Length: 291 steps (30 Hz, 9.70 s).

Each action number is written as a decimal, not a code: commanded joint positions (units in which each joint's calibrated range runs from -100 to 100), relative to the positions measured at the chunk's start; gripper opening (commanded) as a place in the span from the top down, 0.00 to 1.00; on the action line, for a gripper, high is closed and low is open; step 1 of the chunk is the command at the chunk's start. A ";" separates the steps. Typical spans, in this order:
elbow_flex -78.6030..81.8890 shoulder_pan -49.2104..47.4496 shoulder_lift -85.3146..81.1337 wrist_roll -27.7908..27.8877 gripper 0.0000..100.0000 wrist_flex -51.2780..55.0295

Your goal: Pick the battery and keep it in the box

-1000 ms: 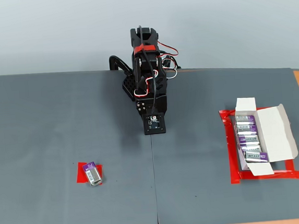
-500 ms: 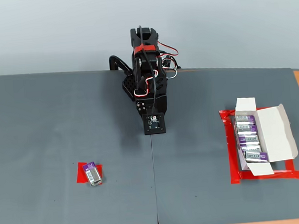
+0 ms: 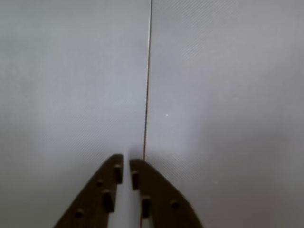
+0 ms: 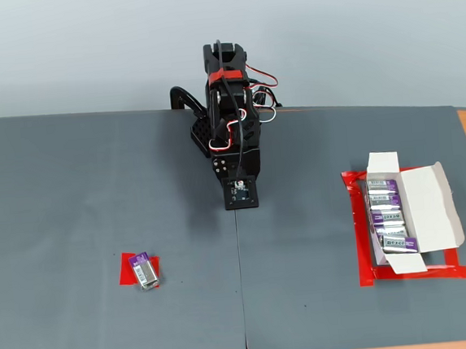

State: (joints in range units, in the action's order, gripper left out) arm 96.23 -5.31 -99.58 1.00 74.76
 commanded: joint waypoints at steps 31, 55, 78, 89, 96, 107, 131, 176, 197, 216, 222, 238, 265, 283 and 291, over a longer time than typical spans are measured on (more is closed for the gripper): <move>-32.32 1.69 36.79 0.38 0.98 -15.65; -72.21 22.50 81.39 18.56 0.98 -15.91; -84.88 24.59 101.91 26.43 0.70 -15.91; -84.88 24.52 105.21 26.48 0.65 -17.56; -84.15 23.99 105.98 26.38 0.65 -17.56; -84.88 23.92 111.15 26.38 0.66 -17.56; -89.40 24.59 117.25 26.32 0.66 -17.47; -90.30 23.69 109.96 24.76 0.95 -10.61; -90.30 10.12 89.44 17.36 0.95 -10.61; -90.30 -18.98 82.49 12.78 0.94 -10.53; -90.39 -27.33 83.25 12.57 0.95 -10.53; -100.52 -41.43 98.60 12.57 0.94 -10.53; -102.42 -45.68 112.67 12.57 0.94 -11.39; -102.51 -45.68 113.18 12.52 0.79 -11.48; -102.51 -45.68 109.45 12.52 0.80 -11.05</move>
State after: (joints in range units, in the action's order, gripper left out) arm -3.10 -51.07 15.04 13.75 63.92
